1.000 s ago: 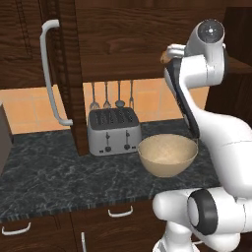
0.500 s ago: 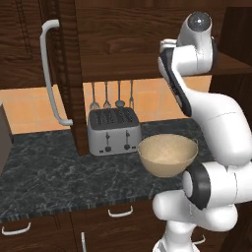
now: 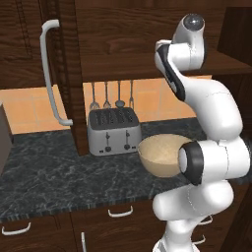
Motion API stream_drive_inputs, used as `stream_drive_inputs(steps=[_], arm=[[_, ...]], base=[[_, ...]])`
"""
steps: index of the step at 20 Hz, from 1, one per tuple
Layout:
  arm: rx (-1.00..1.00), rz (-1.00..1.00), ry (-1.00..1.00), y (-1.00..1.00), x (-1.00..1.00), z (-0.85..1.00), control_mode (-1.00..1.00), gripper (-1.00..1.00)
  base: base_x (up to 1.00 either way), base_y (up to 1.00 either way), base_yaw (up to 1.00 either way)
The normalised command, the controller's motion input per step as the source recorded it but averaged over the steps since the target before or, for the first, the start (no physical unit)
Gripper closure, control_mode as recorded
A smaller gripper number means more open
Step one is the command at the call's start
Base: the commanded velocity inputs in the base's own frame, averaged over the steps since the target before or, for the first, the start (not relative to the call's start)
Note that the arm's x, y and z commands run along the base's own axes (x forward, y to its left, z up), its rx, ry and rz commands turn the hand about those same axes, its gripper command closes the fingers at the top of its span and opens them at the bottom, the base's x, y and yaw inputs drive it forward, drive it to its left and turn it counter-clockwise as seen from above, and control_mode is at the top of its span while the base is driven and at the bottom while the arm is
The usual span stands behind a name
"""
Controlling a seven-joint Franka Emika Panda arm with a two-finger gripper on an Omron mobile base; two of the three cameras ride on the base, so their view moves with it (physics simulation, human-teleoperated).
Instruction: Open the cabinet, pick up the bread from the cabinet and place it in the basket. Then move the basket to the dining counter.
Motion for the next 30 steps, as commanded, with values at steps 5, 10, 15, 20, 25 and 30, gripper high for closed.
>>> stream_drive_inputs(steps=[5, 10, 15, 20, 25, 30], arm=[[0.00, 0.01, 0.04, 0.00, 0.49, -0.13, -1.00, -1.00], [0.00, 0.00, 0.01, 0.00, 0.47, -0.10, -1.00, -1.00], [0.00, 0.00, 0.03, -0.03, 0.43, -0.15, -1.00, -1.00], [0.00, 0.00, 0.05, 0.00, 0.44, -0.19, -1.00, -1.00], [0.00, 0.00, 0.04, 0.00, 0.24, -0.32, -1.00, 1.00], [0.01, 0.04, -0.16, -0.03, -0.49, -0.07, -1.00, 1.00]], base=[[0.00, 0.00, 0.00], [0.00, 0.00, 0.00], [0.00, 0.00, 0.00], [0.00, 0.00, 0.00], [0.00, 0.00, 0.00], [0.00, 0.00, 0.00]])
